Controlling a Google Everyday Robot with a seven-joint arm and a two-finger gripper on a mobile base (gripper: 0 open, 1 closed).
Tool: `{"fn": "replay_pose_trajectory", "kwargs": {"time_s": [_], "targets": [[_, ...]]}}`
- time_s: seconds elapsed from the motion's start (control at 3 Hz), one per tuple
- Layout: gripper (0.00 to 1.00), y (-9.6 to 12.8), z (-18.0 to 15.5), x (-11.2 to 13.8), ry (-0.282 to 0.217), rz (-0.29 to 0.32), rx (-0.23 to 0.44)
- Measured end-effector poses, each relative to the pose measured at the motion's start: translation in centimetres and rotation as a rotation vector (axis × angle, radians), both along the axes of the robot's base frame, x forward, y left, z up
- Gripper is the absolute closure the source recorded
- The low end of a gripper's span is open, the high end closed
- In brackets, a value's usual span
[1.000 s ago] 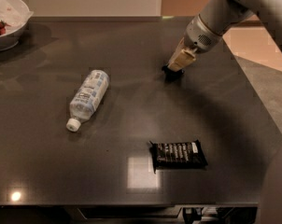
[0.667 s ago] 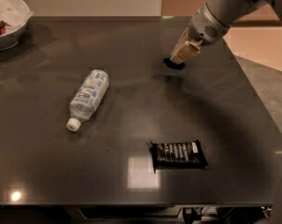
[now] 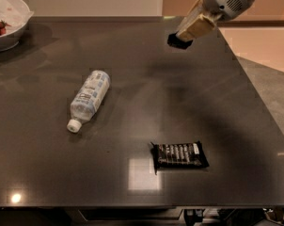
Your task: Pick rxbar blueberry
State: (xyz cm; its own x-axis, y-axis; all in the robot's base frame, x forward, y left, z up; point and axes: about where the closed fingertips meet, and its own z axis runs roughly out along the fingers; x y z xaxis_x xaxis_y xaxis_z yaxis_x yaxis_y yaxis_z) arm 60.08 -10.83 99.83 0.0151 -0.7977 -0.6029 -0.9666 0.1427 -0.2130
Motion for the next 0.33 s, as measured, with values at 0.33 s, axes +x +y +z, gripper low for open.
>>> {"fn": "replay_pose_trajectory", "kwargs": {"time_s": [0.33], "targets": [[1.0, 0.0, 0.0, 0.0, 0.0, 0.0, 0.0]]}}
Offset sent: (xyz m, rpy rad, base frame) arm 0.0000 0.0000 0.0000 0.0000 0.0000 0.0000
